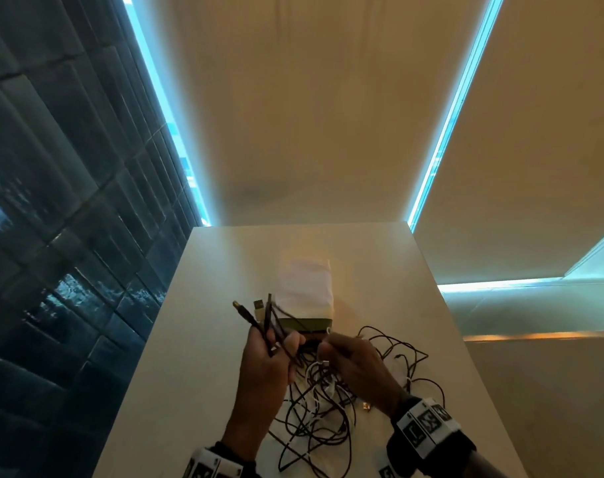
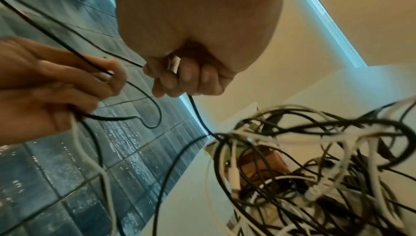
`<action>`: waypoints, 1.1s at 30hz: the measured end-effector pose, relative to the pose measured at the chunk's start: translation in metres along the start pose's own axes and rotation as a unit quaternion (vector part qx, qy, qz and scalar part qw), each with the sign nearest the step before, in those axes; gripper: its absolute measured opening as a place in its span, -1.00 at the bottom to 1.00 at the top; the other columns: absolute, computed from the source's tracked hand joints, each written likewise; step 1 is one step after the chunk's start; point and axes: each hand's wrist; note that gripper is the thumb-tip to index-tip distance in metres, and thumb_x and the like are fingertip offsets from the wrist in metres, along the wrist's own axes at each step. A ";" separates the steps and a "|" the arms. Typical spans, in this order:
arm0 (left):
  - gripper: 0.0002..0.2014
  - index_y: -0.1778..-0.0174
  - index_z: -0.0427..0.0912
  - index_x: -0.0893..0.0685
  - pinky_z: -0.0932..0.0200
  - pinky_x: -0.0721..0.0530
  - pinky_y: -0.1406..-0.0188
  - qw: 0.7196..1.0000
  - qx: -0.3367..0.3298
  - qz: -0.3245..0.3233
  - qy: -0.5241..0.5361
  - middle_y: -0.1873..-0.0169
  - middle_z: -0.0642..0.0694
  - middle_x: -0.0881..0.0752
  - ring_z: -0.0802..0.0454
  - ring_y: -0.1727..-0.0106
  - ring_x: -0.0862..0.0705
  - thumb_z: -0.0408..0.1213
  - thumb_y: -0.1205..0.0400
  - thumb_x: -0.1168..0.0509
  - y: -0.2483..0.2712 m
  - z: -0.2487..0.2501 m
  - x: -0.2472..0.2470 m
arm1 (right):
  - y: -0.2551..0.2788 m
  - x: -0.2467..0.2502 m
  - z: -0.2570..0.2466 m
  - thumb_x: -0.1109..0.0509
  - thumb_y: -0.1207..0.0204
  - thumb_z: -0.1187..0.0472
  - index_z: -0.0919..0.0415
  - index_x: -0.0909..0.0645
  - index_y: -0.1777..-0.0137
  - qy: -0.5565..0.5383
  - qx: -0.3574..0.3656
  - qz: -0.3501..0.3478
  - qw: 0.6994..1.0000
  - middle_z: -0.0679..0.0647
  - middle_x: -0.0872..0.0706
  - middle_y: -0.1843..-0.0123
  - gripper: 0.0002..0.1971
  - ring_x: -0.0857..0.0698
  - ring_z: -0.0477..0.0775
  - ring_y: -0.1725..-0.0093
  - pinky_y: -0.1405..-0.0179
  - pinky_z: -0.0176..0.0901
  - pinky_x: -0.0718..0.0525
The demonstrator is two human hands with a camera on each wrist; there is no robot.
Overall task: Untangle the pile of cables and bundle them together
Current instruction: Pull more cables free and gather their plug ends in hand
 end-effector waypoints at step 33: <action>-0.80 0.26 -0.19 -0.43 0.30 -0.26 0.73 0.998 -0.006 0.029 0.051 0.42 -0.27 -0.43 0.13 0.63 -0.23 -0.30 -0.53 -0.36 0.023 0.026 0.021 | 0.010 0.009 0.046 -0.30 -0.68 0.05 0.11 -0.72 0.27 -0.022 -0.131 -0.067 0.989 0.02 -0.71 0.35 -0.68 -0.62 -0.10 0.45 0.48 -0.20 -0.56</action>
Point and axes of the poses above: each hand's wrist, its own y-axis away from the middle knuckle, its own x-axis out of the back of the hand, z = x × y
